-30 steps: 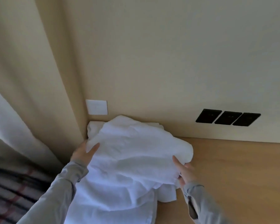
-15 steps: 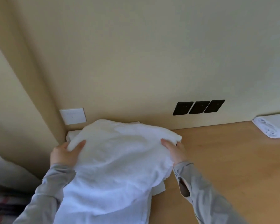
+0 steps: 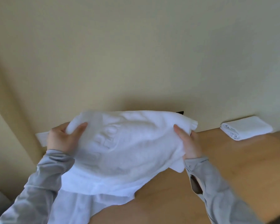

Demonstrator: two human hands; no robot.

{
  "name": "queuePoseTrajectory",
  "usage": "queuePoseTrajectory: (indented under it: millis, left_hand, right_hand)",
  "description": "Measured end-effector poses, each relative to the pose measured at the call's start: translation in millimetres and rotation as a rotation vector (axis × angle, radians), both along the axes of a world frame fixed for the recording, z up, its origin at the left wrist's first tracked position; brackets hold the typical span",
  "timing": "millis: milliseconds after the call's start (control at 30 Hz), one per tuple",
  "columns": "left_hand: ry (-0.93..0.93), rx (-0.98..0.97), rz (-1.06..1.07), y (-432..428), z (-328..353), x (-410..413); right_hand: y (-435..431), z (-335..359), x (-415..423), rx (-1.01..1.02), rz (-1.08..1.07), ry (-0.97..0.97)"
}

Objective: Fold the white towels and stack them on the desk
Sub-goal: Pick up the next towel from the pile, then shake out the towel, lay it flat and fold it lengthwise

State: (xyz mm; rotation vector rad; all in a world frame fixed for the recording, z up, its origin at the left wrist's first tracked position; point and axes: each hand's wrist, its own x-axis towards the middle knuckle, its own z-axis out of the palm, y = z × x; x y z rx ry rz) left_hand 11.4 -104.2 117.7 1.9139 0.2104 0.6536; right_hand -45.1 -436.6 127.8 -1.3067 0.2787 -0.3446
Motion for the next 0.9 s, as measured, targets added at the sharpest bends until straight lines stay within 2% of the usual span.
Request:
queuePoseTrajectory:
  millis: [300, 434, 600, 700, 834, 900]
  left_hand:
    - [-0.151, 0.063, -0.118, -147.9, 55.7, -39.8]
    - [-0.140, 0.136, -0.187, -198.3, 63.2, -44.4]
    - [-0.024, 0.290, -0.236, -247.8, 50.7, -22.6]
    - [0.111, 0.369, -0.327, -279.3, 28.5, 8.6]
    - [0.305, 0.537, -0.395, -334.5, -28.7, 69.8]
    - [0.376, 0.514, -0.437, -367.6, -66.7, 99.4]
  right_hand:
    - [-140.4, 31.6, -83.4, -0.057, -0.048, -0.108]
    - [-189.0, 27.5, -105.2, -0.125, -0.085, -0.140]
    - [-235.6, -2.0, -111.0, -0.211, -0.113, -0.103]
    - [-258.5, -37.2, -105.6, -0.251, -0.129, -0.009]
    - [-285.0, -100.7, -86.9, -0.287, -0.185, 0.146]
    - [-300.0, -134.5, -73.0, -0.274, -0.210, 0.243]
